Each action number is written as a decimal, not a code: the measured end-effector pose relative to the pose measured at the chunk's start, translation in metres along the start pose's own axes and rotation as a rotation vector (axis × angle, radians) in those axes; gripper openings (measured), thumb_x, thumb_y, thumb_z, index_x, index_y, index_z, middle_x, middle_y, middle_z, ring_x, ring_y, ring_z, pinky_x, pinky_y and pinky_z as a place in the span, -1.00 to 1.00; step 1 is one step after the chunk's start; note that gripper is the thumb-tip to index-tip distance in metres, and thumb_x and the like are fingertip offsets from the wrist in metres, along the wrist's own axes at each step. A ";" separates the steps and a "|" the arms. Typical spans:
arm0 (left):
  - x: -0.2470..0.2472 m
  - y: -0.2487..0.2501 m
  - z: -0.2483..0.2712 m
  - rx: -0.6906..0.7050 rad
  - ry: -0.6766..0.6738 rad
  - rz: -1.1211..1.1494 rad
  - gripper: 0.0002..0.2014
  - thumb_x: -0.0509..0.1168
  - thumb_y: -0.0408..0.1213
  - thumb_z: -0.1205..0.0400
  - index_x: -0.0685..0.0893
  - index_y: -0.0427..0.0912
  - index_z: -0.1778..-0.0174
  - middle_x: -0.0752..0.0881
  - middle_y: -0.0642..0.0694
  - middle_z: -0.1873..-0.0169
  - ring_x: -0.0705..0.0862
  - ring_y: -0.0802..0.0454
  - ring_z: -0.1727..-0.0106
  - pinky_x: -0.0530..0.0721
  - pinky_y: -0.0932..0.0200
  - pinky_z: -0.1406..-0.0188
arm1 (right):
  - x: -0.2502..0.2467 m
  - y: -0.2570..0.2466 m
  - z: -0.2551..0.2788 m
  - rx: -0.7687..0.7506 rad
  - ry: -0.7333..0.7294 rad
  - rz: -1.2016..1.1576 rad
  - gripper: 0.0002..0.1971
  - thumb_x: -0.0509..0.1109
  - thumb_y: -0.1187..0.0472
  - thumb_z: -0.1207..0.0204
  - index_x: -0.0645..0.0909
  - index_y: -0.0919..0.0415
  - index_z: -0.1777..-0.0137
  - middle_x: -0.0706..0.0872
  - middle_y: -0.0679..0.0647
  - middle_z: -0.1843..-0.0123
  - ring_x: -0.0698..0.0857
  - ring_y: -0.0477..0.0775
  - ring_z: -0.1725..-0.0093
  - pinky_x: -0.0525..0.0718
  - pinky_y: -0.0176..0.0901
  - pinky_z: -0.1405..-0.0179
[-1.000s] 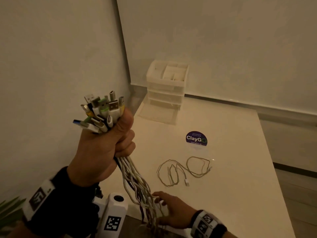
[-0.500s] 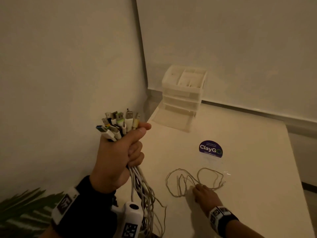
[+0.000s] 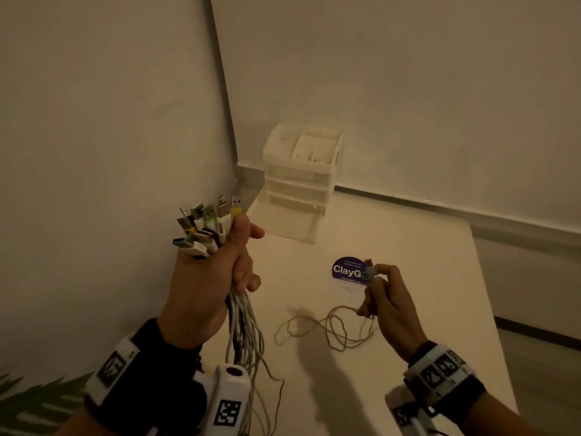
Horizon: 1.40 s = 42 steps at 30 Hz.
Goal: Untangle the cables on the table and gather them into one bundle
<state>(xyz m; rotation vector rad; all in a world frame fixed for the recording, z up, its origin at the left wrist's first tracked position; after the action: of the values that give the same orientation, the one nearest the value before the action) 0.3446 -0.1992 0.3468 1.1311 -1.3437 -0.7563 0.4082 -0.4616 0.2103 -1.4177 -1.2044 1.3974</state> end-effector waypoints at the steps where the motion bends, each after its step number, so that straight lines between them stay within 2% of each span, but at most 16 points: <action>1: 0.004 -0.003 -0.002 -0.014 -0.015 0.009 -0.48 0.52 0.28 -0.32 0.69 -0.16 0.23 0.32 -0.04 0.68 0.28 0.11 0.71 0.40 0.23 0.62 | -0.002 -0.020 -0.003 -0.014 0.029 -0.060 -0.83 0.05 0.27 -0.77 0.48 0.09 -0.12 0.49 0.03 0.43 0.50 0.06 0.47 0.61 -0.02 0.38; 4: 0.015 -0.009 -0.008 -0.011 -0.051 -0.012 -0.46 0.49 0.29 -0.36 0.69 -0.20 0.25 0.37 -0.12 0.64 0.23 0.09 0.68 0.28 0.29 0.64 | 0.011 -0.072 -0.007 -0.011 -0.019 -0.213 -0.83 0.15 0.30 -0.73 0.59 0.20 -0.12 0.48 -0.05 0.45 0.41 -0.06 0.46 0.48 -0.08 0.39; 6: 0.021 -0.011 -0.012 -0.006 -0.056 -0.013 -0.53 0.42 0.21 -0.47 0.69 -0.21 0.29 0.43 -0.15 0.61 0.22 0.08 0.69 0.24 0.32 0.64 | 0.024 -0.099 -0.003 0.004 -0.107 -0.300 -0.86 0.24 0.37 -0.67 0.64 0.32 -0.08 0.52 0.06 0.39 0.45 0.00 0.42 0.49 -0.09 0.38; 8: 0.024 -0.014 -0.016 -0.047 -0.027 0.003 -0.55 0.38 0.14 -0.48 0.67 -0.26 0.33 0.50 -0.16 0.56 0.23 0.10 0.71 0.21 0.33 0.65 | 0.035 -0.124 0.006 0.002 -0.155 -0.340 -0.88 0.28 0.41 -0.63 0.64 0.40 -0.04 0.57 0.12 0.38 0.50 0.08 0.40 0.53 -0.12 0.38; 13: 0.030 -0.019 -0.021 -0.073 0.016 -0.009 -0.55 0.36 0.08 -0.50 0.67 -0.33 0.30 0.60 -0.15 0.43 0.27 0.08 0.65 0.23 0.30 0.65 | 0.053 -0.160 0.028 -0.019 -0.069 -0.436 -0.87 0.26 0.30 -0.67 0.58 0.38 -0.01 0.73 0.18 0.33 0.58 0.13 0.48 0.60 -0.14 0.49; 18: 0.043 -0.026 -0.017 -0.125 -0.072 -0.026 -0.71 0.37 0.06 -0.51 0.80 -0.10 0.25 0.64 -0.32 0.26 0.30 0.05 0.60 0.23 0.29 0.63 | 0.068 -0.165 0.033 -0.074 0.017 -0.394 -0.89 0.32 0.28 -0.65 0.57 0.34 0.04 0.78 0.21 0.32 0.61 0.08 0.56 0.57 -0.12 0.58; 23: 0.044 -0.034 -0.020 -0.181 -0.075 -0.057 -0.59 0.48 -0.08 -0.43 0.73 -0.42 0.07 0.57 -0.31 0.34 0.35 0.05 0.61 0.36 0.29 0.68 | 0.067 -0.161 0.035 -0.163 0.105 -0.297 -0.92 0.38 0.27 -0.61 0.69 0.24 0.08 0.77 0.20 0.31 0.62 0.03 0.54 0.58 -0.14 0.52; 25: 0.043 -0.034 -0.022 -0.181 -0.053 -0.069 -0.65 0.47 -0.10 -0.46 0.76 -0.37 0.11 0.63 -0.23 0.40 0.47 0.04 0.57 0.43 0.27 0.64 | 0.065 -0.161 0.036 -0.195 0.102 -0.260 -0.91 0.42 0.27 -0.58 0.76 0.15 0.05 0.80 0.12 0.30 0.61 -0.01 0.53 0.59 -0.17 0.48; 28: 0.033 -0.027 -0.031 -0.095 0.040 -0.022 -0.83 0.42 -0.12 -0.52 0.77 -0.12 0.30 0.71 -0.08 0.40 0.57 0.08 0.48 0.52 0.21 0.54 | 0.063 -0.156 0.039 -0.214 0.074 -0.159 -0.85 0.46 0.24 -0.54 0.81 -0.02 0.04 0.81 -0.04 0.34 0.62 -0.15 0.50 0.60 -0.29 0.43; 30: 0.023 -0.017 -0.040 -0.047 0.067 0.090 -0.82 0.38 -0.16 -0.58 0.71 -0.16 0.28 0.71 -0.12 0.36 0.70 -0.03 0.33 0.70 0.06 0.36 | 0.063 -0.145 0.042 -0.217 0.009 -0.070 -0.88 0.45 0.21 -0.55 0.82 0.01 0.04 0.79 -0.14 0.38 0.69 -0.17 0.44 0.61 -0.39 0.35; 32: 0.013 -0.004 -0.045 -0.039 0.074 0.175 -0.76 0.34 -0.14 -0.59 0.63 -0.25 0.26 0.73 -0.17 0.35 0.81 -0.19 0.17 0.79 -0.14 0.16 | 0.063 -0.126 0.044 -0.204 -0.116 0.042 -0.86 0.42 0.17 -0.57 0.83 0.07 0.05 0.74 -0.20 0.42 0.69 -0.13 0.42 0.63 -0.38 0.31; 33: 0.007 0.004 -0.046 -0.034 0.081 0.199 -0.73 0.32 -0.11 -0.58 0.60 -0.25 0.29 0.73 -0.16 0.38 0.82 -0.19 0.22 0.80 -0.15 0.19 | 0.061 -0.112 0.045 -0.180 -0.182 0.082 -0.85 0.40 0.17 -0.59 0.82 0.09 0.07 0.72 -0.23 0.43 0.66 -0.13 0.43 0.61 -0.38 0.32; 35: -0.009 0.019 -0.051 0.000 0.111 0.207 -0.70 0.29 -0.07 -0.61 0.57 -0.17 0.36 0.64 -0.08 0.49 0.67 0.00 0.51 0.73 0.04 0.43 | 0.052 -0.083 0.044 -0.096 -0.276 0.112 -0.82 0.38 0.21 -0.61 0.81 0.12 0.14 0.66 -0.20 0.46 0.56 -0.18 0.47 0.53 -0.35 0.37; 37: -0.027 0.035 -0.058 0.049 0.128 0.178 -0.66 0.29 -0.01 -0.62 0.47 -0.11 0.39 0.44 0.01 0.57 0.37 0.14 0.64 0.43 0.26 0.64 | 0.037 -0.056 0.042 0.006 -0.304 0.145 -0.79 0.36 0.26 -0.63 0.78 0.14 0.20 0.62 -0.16 0.51 0.49 -0.22 0.50 0.47 -0.32 0.40; 39: -0.038 0.040 -0.064 0.058 0.132 0.131 -0.62 0.29 -0.01 -0.63 0.36 -0.08 0.41 0.27 0.04 0.60 0.20 0.17 0.66 0.23 0.30 0.69 | 0.022 -0.039 0.038 0.057 -0.283 0.194 -0.75 0.35 0.25 -0.63 0.77 0.12 0.25 0.57 -0.13 0.53 0.43 -0.21 0.52 0.44 -0.25 0.40; 42: -0.025 0.027 -0.057 0.010 0.057 -0.027 -0.59 0.38 -0.08 -0.60 0.33 -0.07 0.44 0.23 0.06 0.64 0.14 0.16 0.68 0.16 0.36 0.68 | 0.019 -0.047 0.031 0.000 -0.247 0.283 -0.73 0.33 0.16 -0.64 0.73 0.02 0.29 0.58 -0.03 0.50 0.41 -0.17 0.50 0.43 -0.20 0.43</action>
<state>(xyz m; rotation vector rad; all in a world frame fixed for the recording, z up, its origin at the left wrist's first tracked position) 0.3922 -0.1563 0.3700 1.1720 -1.2883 -0.7324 0.3714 -0.4348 0.2484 -1.4914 -1.1868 1.8108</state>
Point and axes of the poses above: each hand's wrist, its own z-axis away from the middle knuckle, its own x-axis out of the palm, y = z × x, the point moved 7 cm from there along -z, towards the middle knuckle
